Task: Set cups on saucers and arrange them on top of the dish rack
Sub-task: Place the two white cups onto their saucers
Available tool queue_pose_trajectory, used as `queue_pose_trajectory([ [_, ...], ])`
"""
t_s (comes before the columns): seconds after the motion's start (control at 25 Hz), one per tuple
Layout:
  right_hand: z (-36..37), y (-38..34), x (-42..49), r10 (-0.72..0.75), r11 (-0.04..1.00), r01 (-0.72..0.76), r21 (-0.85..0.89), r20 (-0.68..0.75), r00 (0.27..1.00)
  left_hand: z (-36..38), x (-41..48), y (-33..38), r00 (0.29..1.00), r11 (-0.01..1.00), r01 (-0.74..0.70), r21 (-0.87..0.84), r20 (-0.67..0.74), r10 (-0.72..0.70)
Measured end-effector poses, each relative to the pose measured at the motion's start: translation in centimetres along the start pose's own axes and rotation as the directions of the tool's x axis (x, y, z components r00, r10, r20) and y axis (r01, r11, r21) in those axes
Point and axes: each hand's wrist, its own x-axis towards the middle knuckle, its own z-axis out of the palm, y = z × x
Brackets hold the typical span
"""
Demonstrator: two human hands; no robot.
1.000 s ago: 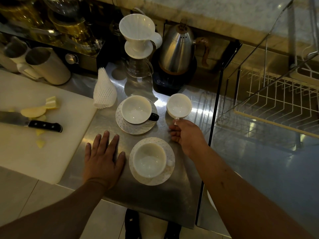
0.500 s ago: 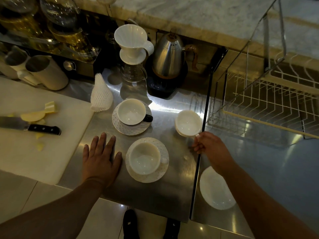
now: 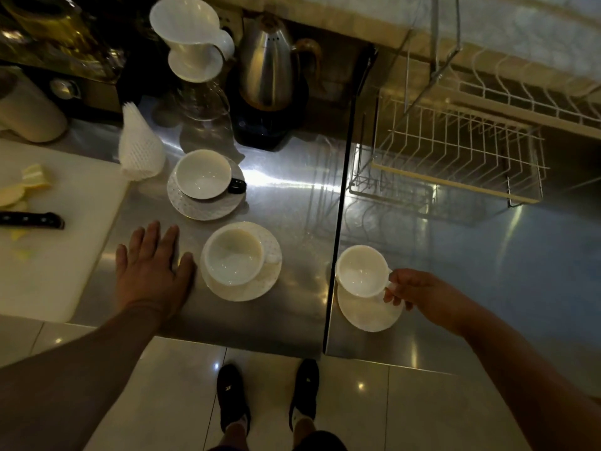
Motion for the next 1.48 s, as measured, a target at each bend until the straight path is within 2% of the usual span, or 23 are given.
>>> queue_pose_trajectory([
  [0.24, -0.8, 1.6, -1.4, 0.084, 0.995, -0.082, -0.059, 0.028, 0.996, 0.1, -0.1, 0.1, 1.0, 1.0, -0.003, -0.007, -0.027, 0.003],
  [0.44, -2.4, 3.0, -2.2, 0.083, 0.989, -0.08, -0.126, 0.015, 0.996, 0.9, 0.3, -0.3, 0.999, 1.0, -0.011, 0.006, -0.047, 0.011],
  [0.64, -2.5, 4.2, -2.0, 0.052, 0.991, -0.051, -0.122, 0.002, 0.999, 1.0, 0.3, -0.3, 0.998, 1.0, -0.017, 0.02, -0.063, 0.018],
  [0.96, -1.7, 4.9, -0.7, 0.04, 0.999, -0.042, 0.033, 0.061, 0.997, 0.6, 0.2, 0.1, 0.998, 0.999, -0.023, 0.029, -0.065, 0.025],
  [1.12, -2.1, 5.3, -0.4, 0.051, 0.998, -0.048, -0.041, 0.072, 0.996, 0.6, 0.0, 0.1, 0.998, 0.999, -0.013, 0.044, -0.062, 0.016],
  [1.28, -2.0, 5.2, -0.4, 0.043, 0.995, -0.042, -0.092, 0.013, 0.999, 0.8, 0.1, -0.2, 0.998, 0.999, -0.018, 0.038, -0.056, 0.02],
  [1.48, -2.0, 4.7, -1.0, -0.038, 0.943, 0.018, -0.331, -0.054, 0.998, 1.2, 0.2, -0.5, 0.999, 0.999, -0.014, 0.039, -0.051, 0.016],
])
